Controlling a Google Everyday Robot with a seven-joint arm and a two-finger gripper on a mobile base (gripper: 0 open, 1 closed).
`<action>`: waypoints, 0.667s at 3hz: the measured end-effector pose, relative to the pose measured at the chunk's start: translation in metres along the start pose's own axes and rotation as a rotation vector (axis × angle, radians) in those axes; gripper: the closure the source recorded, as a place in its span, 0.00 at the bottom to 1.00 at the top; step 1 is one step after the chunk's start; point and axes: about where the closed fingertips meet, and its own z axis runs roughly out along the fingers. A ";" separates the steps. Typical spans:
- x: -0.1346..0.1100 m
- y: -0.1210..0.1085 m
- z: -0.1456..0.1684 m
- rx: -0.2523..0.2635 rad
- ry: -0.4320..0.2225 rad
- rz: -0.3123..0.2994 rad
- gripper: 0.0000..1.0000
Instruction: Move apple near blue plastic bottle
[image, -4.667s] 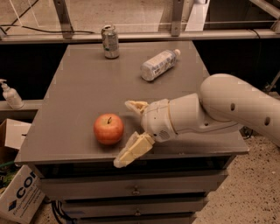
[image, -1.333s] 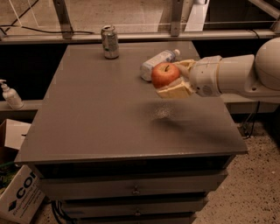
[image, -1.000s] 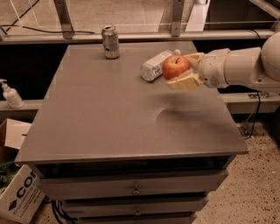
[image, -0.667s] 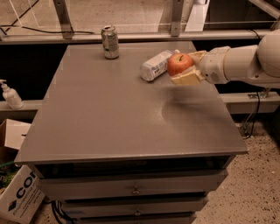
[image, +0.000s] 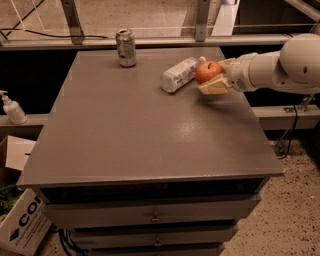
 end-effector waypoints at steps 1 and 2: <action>0.010 -0.008 0.018 0.004 0.015 0.014 1.00; 0.010 -0.003 0.037 -0.019 0.005 0.026 1.00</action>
Offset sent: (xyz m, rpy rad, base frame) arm 0.0373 0.0248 -0.0371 0.0374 0.0427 0.0123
